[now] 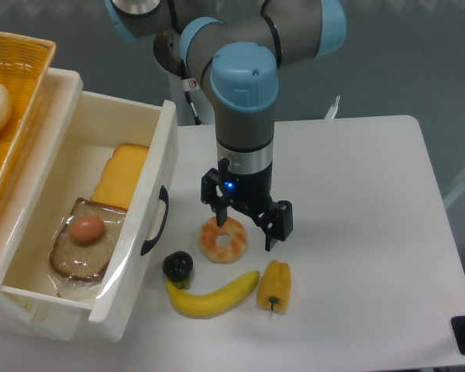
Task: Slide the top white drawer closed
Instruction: 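Move the gripper sideways above the donut, away from the drawer, then lower the gripper and swing it toward the open drawer's front panel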
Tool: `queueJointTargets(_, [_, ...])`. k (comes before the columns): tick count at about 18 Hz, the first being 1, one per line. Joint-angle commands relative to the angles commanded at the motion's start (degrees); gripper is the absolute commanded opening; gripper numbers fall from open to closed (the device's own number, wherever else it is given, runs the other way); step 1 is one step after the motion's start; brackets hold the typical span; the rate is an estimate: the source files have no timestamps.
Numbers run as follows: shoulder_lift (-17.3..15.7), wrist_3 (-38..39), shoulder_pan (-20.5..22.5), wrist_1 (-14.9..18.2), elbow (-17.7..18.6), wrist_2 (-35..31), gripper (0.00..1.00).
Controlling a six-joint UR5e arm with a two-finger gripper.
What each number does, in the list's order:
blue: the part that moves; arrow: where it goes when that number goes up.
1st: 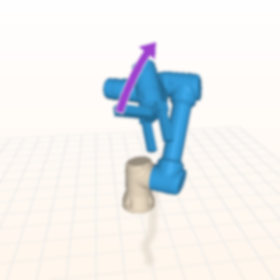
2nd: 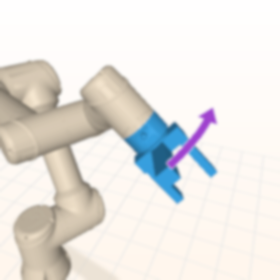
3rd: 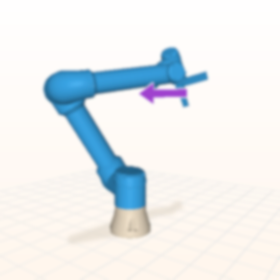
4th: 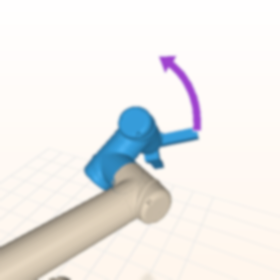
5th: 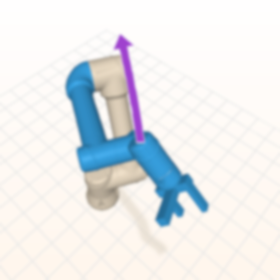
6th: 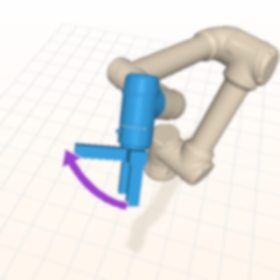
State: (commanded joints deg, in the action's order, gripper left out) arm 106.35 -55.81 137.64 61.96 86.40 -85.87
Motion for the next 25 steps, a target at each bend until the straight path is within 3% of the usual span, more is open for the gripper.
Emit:
queueJointTargets(6, [1.67,11.59,0.09,0.09,-0.09,-3.25,1.00])
queueJointTargets(11, [1.67,13.00,0.79,0.26,0.79,-3.78,1.00])
queueJointTargets(17, [2.02,20.30,0.97,0.18,0.97,-7.65,1.00])
queueJointTargets(25, [2.29,20.92,0.62,0.26,1.06,-8.35,1.00])
